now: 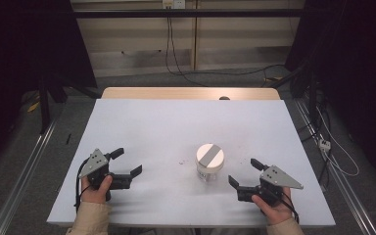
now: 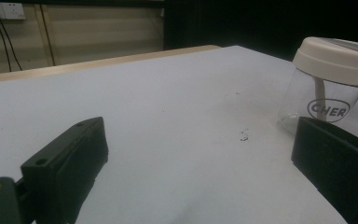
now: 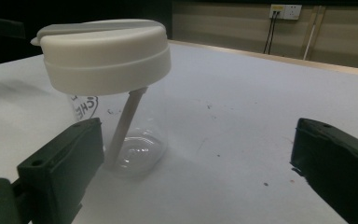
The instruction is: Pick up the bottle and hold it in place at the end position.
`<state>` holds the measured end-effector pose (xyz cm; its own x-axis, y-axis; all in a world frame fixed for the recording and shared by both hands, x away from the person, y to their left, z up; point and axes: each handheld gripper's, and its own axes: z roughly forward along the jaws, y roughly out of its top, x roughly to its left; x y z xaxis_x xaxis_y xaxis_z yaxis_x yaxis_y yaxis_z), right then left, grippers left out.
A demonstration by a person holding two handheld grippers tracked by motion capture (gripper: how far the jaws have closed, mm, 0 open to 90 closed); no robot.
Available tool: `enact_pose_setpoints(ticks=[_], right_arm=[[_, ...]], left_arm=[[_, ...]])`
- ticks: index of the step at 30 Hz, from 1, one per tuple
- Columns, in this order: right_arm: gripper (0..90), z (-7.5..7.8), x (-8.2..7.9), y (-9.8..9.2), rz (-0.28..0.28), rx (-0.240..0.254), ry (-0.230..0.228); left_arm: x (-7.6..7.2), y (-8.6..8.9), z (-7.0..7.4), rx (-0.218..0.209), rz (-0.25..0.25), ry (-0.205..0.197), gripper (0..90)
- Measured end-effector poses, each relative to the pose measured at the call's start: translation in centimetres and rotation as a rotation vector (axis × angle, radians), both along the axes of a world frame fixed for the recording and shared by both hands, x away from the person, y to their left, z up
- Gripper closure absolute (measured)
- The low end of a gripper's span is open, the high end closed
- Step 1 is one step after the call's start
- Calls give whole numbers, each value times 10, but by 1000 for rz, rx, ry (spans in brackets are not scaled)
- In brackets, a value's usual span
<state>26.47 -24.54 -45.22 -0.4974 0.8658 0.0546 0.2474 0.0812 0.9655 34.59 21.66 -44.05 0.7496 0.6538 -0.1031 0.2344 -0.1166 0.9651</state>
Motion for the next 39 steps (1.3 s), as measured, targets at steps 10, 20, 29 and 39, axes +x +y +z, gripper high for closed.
enact_pose_setpoints(ticks=[10, 20, 29, 39], right_arm=[[23, 2, 10, 20, 79, 12, 7], [21, -3, 23, 43, 128, -9, 34], [30, -4, 37, 63, 143, -2, 55], [83, -8, 49, 80, 126, -26, 76]], left_arm=[[0, -4, 0, -8, -8, -6, 33], [-1, -5, 0, -11, -5, -10, 33], [1, -6, 0, -21, -5, -10, 33], [3, -6, -1, -26, -5, -9, 34]])
